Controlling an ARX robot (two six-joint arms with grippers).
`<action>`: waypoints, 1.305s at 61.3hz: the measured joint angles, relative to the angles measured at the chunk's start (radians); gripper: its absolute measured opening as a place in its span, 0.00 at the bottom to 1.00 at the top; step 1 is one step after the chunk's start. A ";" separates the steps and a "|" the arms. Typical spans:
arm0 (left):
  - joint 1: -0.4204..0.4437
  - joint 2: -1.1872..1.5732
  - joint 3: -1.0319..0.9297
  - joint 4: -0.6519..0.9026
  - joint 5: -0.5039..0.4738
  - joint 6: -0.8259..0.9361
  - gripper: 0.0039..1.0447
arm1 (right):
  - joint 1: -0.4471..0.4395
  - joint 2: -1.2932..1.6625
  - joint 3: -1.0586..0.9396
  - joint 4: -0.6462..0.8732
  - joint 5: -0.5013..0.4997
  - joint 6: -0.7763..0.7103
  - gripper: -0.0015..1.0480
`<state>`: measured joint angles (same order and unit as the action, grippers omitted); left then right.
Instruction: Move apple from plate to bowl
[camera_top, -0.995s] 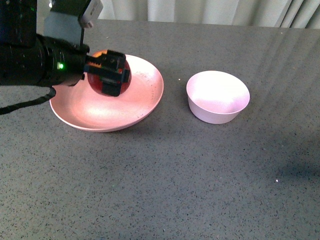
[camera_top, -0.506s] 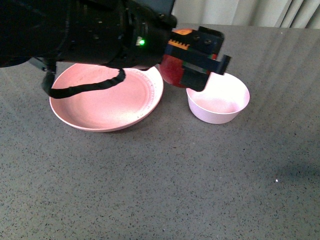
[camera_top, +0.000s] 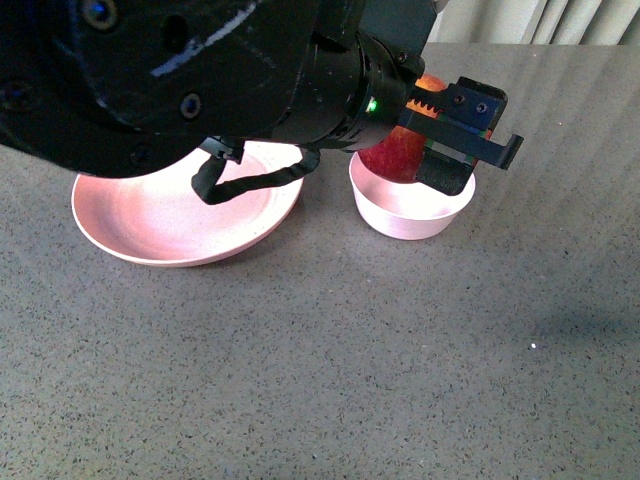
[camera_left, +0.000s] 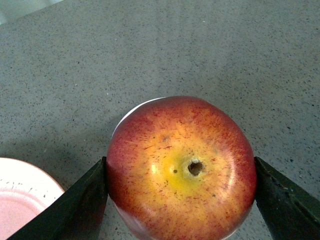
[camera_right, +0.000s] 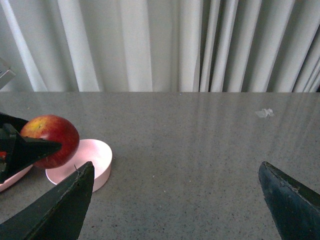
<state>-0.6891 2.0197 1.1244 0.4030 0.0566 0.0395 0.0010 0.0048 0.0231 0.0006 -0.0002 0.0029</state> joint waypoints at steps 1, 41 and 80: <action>0.000 0.008 0.008 -0.004 -0.003 0.000 0.70 | 0.000 0.000 0.000 0.000 0.000 0.000 0.91; -0.015 0.143 0.129 -0.055 -0.039 0.016 0.70 | 0.000 0.000 0.000 0.000 0.000 0.000 0.91; -0.025 0.208 0.173 -0.059 -0.059 0.011 0.94 | 0.000 0.000 0.000 0.000 0.000 0.000 0.91</action>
<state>-0.7143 2.2276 1.2976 0.3439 -0.0025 0.0505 0.0010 0.0048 0.0235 0.0006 -0.0002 0.0025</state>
